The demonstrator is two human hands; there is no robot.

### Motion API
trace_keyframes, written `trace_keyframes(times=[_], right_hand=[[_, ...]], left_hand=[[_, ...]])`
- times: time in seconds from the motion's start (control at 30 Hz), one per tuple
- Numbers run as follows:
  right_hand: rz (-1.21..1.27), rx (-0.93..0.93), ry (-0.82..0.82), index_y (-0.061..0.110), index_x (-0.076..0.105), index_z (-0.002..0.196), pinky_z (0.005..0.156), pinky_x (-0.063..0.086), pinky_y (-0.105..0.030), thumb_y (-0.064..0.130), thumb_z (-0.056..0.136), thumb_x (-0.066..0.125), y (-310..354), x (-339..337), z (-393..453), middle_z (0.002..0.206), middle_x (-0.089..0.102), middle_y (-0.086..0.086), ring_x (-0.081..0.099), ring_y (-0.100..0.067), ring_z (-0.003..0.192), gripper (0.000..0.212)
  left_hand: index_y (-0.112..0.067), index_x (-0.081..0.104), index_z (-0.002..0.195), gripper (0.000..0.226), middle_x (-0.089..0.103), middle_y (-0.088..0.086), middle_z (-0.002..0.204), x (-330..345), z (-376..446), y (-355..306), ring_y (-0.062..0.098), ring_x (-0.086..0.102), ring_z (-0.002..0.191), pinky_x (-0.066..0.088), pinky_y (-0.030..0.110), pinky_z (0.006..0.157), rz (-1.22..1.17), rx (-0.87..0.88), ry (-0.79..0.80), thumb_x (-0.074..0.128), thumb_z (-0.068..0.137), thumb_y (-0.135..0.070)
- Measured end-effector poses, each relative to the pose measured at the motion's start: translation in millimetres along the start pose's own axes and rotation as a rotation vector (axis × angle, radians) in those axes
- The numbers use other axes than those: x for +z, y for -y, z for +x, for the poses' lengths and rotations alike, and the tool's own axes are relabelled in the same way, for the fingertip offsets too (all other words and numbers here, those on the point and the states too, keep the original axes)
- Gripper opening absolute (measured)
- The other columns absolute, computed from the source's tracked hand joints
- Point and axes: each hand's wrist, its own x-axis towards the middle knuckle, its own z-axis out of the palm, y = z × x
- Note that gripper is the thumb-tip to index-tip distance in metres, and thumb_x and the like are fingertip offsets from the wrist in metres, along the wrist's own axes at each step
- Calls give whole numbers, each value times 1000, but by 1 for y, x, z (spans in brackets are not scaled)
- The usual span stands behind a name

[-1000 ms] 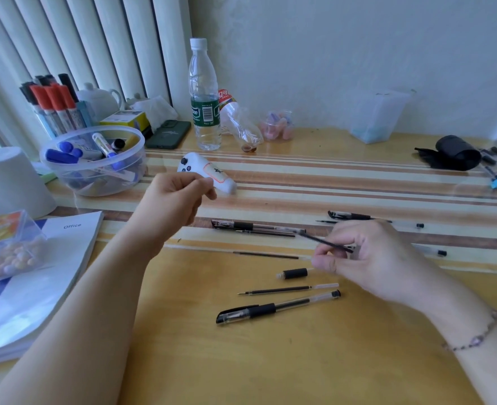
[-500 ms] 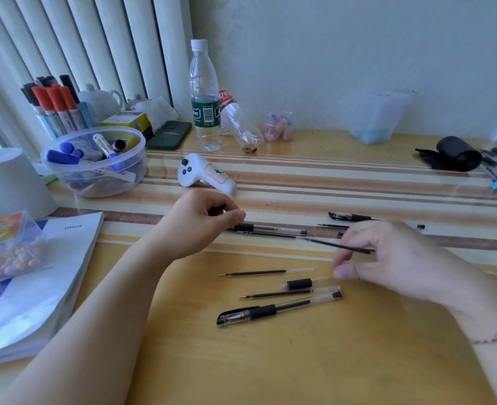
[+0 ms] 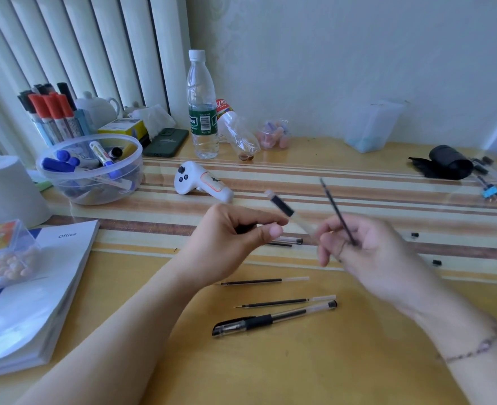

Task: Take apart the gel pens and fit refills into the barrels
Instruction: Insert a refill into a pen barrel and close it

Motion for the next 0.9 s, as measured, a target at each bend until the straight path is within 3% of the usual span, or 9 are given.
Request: trace_keyframes(times=[0.17,0.27,0.37,0.43,0.5,0.6,0.7,0.77,0.9], right_hand=[[61,-27,213,32,60,89,74,45,-23,30,94,59,5,21,-4,78,75,1,69,-11,77,5],[104,-20,241,27,64,93,79,48,-24,40,88,62,6,24,-6,82,77,3,71,-9,83,14],[146,-28,113,23,69,79,52,42,-7,47,80,63,9,18,-4,76,74,9,60,3,51,25],[357,20,72,12,63,75,41,32,-13,45,86,57,7,10,-2,65,65,8,38,0,36,36],[620,71,41,8,54,72,41,30,-22,40,97,44,5,3,1,67,52,-2,29,-8,36,42],[919,28,-50,13,45,66,52,44,-29,27,99,35,4,0,2,75,48,-7,41,-16,47,38],[871,-89,-135,15,54,75,72,41,-34,27,97,43,3,0,2,77,48,1,42,-18,68,27],[899,-83,-117,17,59,82,71,36,-35,28,95,47,5,-1,2,70,44,3,39,-18,63,21],[915,-75,-146,15,60,85,64,47,-34,23,99,41,7,2,1,65,48,-4,51,-23,62,25]], left_hand=[[-8,77,96,22,49,-23,49,14,-1,-6,-6,42,46,34,5,51,-133,67,-48,63,91,-25],[-11,76,86,28,43,-6,55,16,-2,-10,12,33,50,30,20,49,-215,46,50,63,91,-35],[-11,71,85,31,40,-8,56,16,-1,-6,15,32,52,28,27,50,-174,-33,46,62,87,-41],[-16,70,85,24,41,-12,57,16,-4,-3,9,33,51,29,22,50,-34,-19,50,61,90,-38],[-21,68,86,17,42,-12,57,17,-7,-3,5,34,50,29,17,50,164,30,60,60,92,-36],[-18,69,88,11,46,-12,57,15,-9,-7,6,40,52,29,14,50,348,174,32,62,92,-25],[-15,69,89,9,48,-15,58,13,-10,-12,5,43,54,30,13,52,401,254,19,62,92,-21],[-13,69,89,11,47,-14,57,13,-10,-12,3,43,52,29,11,52,381,236,30,62,92,-21],[-15,69,89,14,46,-7,56,16,-11,-10,6,37,50,29,17,49,277,139,92,61,93,-25]])
